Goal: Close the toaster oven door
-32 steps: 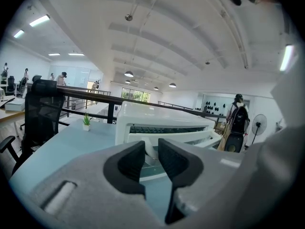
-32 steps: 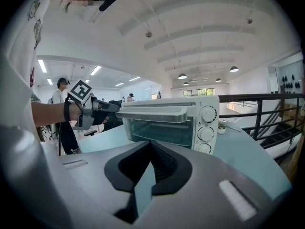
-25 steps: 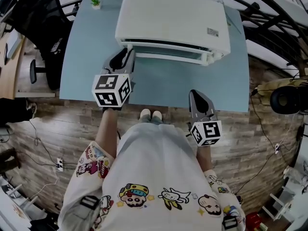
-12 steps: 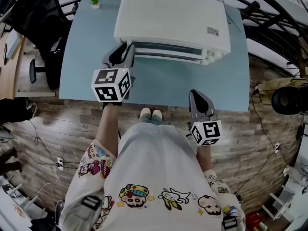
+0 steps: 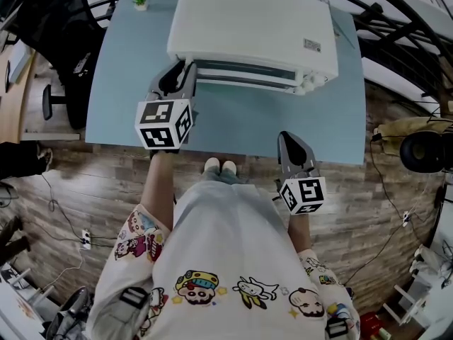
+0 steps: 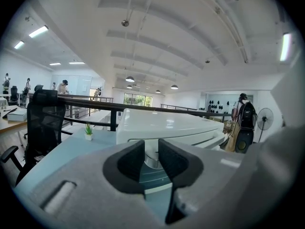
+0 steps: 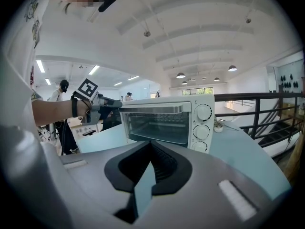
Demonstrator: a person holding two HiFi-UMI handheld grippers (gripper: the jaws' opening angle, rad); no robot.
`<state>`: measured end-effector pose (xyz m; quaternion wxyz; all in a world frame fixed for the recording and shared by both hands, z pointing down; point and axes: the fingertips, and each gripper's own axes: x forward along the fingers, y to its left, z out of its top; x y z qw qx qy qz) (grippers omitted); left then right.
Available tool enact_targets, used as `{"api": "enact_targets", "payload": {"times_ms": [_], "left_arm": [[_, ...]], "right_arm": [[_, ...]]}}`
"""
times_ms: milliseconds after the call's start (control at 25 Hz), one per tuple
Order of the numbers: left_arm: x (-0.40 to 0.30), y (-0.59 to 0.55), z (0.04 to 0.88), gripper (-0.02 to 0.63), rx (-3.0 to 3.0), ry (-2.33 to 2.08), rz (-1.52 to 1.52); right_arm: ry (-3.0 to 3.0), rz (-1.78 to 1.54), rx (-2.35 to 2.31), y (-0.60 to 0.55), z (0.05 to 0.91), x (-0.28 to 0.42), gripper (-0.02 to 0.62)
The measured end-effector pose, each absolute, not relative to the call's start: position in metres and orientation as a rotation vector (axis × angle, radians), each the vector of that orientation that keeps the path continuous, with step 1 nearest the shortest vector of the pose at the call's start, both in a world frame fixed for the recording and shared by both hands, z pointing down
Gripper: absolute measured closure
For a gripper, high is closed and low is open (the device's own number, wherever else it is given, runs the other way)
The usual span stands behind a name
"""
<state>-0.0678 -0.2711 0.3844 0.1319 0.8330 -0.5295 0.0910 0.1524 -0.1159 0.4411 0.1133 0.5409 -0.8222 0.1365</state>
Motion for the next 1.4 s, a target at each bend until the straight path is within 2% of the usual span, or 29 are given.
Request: {"api": "enact_targets", "payload": {"times_ms": [720, 1400], "left_arm": [[-0.057, -0.212, 0.363, 0.5, 2.531, -1.495, 0.249], [-0.042, -0.116, 0.403, 0.513, 2.534, -1.331, 0.276]], "right_arm": [[-2.475, 0.271, 1.571, -0.119, 0.412, 0.147, 0.584], [-2.512, 0.26, 1.605, -0.092, 0.397, 0.14, 0.584]]}}
